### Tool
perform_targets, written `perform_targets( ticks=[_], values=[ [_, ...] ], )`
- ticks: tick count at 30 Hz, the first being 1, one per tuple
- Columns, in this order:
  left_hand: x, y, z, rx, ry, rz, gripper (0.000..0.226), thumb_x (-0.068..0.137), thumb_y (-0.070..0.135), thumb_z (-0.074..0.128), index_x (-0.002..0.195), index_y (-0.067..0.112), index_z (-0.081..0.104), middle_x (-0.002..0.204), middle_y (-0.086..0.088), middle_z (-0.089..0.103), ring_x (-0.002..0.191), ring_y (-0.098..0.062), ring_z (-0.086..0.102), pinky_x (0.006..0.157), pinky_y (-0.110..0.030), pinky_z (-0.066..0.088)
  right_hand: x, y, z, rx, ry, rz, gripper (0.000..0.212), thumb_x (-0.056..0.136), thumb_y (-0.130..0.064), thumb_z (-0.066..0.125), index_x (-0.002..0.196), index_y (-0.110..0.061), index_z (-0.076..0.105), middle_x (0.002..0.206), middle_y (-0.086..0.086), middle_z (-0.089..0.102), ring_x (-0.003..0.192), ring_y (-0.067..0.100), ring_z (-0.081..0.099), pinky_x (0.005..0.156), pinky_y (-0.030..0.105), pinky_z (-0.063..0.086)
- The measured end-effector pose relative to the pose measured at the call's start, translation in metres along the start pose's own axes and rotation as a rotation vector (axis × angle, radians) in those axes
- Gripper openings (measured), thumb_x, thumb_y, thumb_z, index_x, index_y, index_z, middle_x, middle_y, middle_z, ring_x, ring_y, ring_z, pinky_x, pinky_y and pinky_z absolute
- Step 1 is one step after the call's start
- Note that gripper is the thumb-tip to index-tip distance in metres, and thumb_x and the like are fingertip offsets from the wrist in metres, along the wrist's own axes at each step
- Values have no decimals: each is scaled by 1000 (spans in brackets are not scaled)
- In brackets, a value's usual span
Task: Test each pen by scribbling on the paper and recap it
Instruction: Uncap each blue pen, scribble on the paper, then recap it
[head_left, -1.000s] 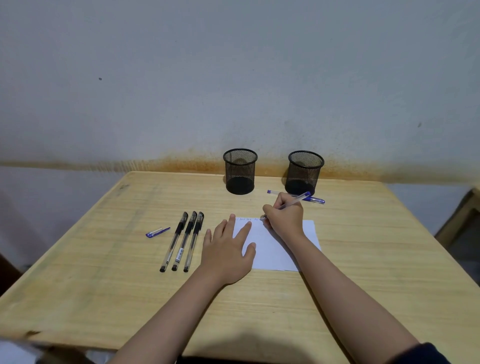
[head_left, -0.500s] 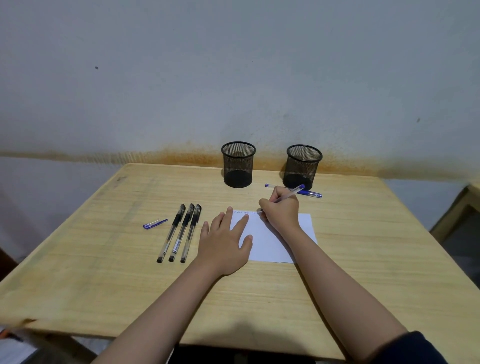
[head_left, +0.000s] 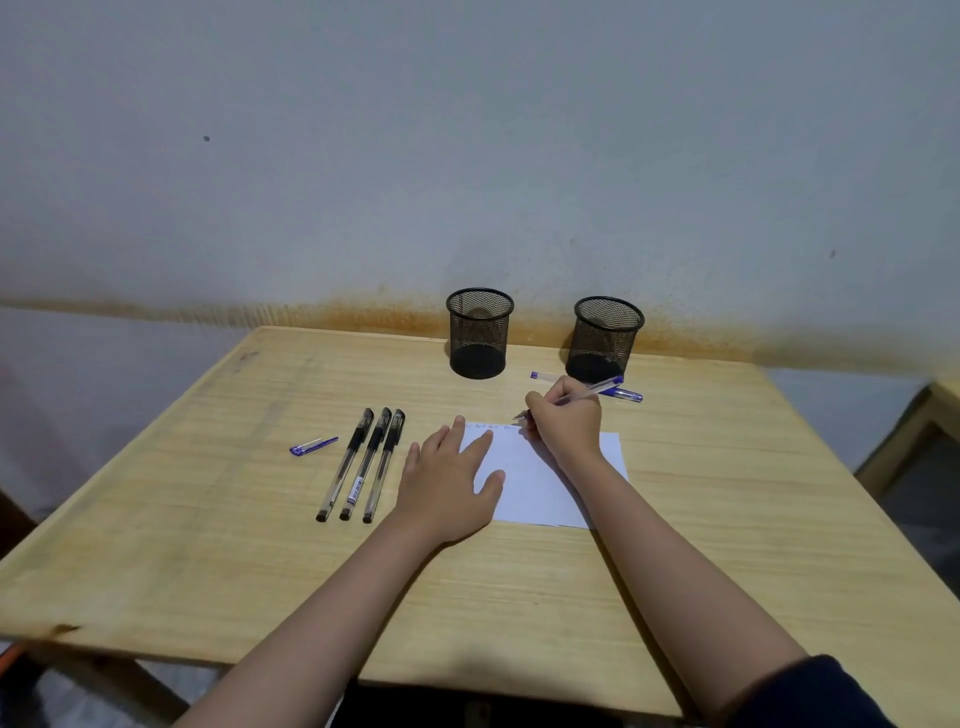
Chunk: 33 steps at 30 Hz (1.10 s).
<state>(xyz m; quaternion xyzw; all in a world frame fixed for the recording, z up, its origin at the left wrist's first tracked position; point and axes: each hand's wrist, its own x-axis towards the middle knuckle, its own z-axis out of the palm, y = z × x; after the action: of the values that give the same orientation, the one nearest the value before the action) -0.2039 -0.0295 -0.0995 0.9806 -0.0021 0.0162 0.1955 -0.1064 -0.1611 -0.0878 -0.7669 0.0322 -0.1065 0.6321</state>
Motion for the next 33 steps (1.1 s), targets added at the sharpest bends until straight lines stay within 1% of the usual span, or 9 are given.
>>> perform_targets(
  ticks=[3, 6, 10, 12, 15, 20, 23, 27, 33],
  values=[
    [-4, -4, -11, -243, 139, -3, 53, 92, 43, 46, 140, 22, 39, 153, -3, 29, 142, -23, 20, 115, -43, 23, 0, -3, 0, 109, -27, 52, 29, 84, -11, 68, 64, -10, 47, 58, 17, 57, 43, 20, 61, 51, 32, 55],
    [-9, -20, -33, -393, 369, -50, 40, 88, 33, 54, 123, 15, 58, 136, -4, 52, 126, -24, 44, 107, -39, 35, -3, -8, -3, 196, -98, 67, 31, 85, -15, 69, 65, -10, 45, 49, 11, 51, 36, 17, 53, 42, 25, 48],
    [-20, -68, -66, -257, 568, -228, 28, 83, 24, 55, 108, 19, 67, 121, -4, 63, 115, -27, 52, 101, -44, 40, -5, -14, -3, 235, -205, 77, 33, 81, -15, 74, 62, -10, 47, 45, 9, 48, 33, 19, 50, 41, 24, 43],
    [-24, -97, -72, -240, 530, -355, 28, 85, 18, 57, 111, 21, 65, 124, -3, 60, 119, -27, 48, 101, -47, 39, -4, -16, -1, 226, -236, 72, 34, 80, -15, 76, 60, -10, 49, 46, 9, 46, 35, 18, 47, 46, 26, 43],
    [-27, -120, -72, -256, 404, -410, 27, 84, 22, 63, 111, 21, 67, 121, -4, 62, 117, -27, 52, 97, -48, 44, -4, -24, 2, 47, -245, -32, 31, 79, -22, 76, 61, -10, 54, 52, 7, 53, 40, 10, 49, 45, 22, 42],
    [-26, -122, -74, -310, 449, -433, 13, 81, 21, 70, 94, 20, 73, 100, 0, 70, 96, -20, 62, 85, -38, 48, -23, -41, 2, -13, -316, -123, 17, 81, -20, 73, 70, -9, 66, 67, 5, 66, 50, 6, 55, 43, 16, 42],
    [-26, -111, -79, -575, 465, -372, 14, 81, 9, 70, 93, 13, 73, 92, -4, 70, 80, -12, 63, 77, -27, 49, -39, -46, 5, 75, -406, -94, 10, 84, -17, 69, 81, -7, 70, 73, 5, 69, 52, 0, 56, 45, 16, 43],
    [-29, -82, -84, -948, 425, -300, 19, 77, 0, 71, 83, 18, 75, 87, -7, 72, 85, -23, 69, 82, -39, 56, -54, -52, 12, 196, -491, -54, 9, 87, -16, 66, 82, -10, 70, 75, 5, 69, 51, 3, 51, 48, 24, 41],
    [-22, -50, -90, -848, 365, -139, 21, 74, 2, 74, 81, 21, 75, 83, -5, 73, 81, -21, 68, 72, -32, 54, -62, -63, 10, 232, -518, -106, 10, 87, -14, 66, 77, -13, 69, 72, 3, 69, 51, 6, 48, 47, 25, 40]
  ],
)
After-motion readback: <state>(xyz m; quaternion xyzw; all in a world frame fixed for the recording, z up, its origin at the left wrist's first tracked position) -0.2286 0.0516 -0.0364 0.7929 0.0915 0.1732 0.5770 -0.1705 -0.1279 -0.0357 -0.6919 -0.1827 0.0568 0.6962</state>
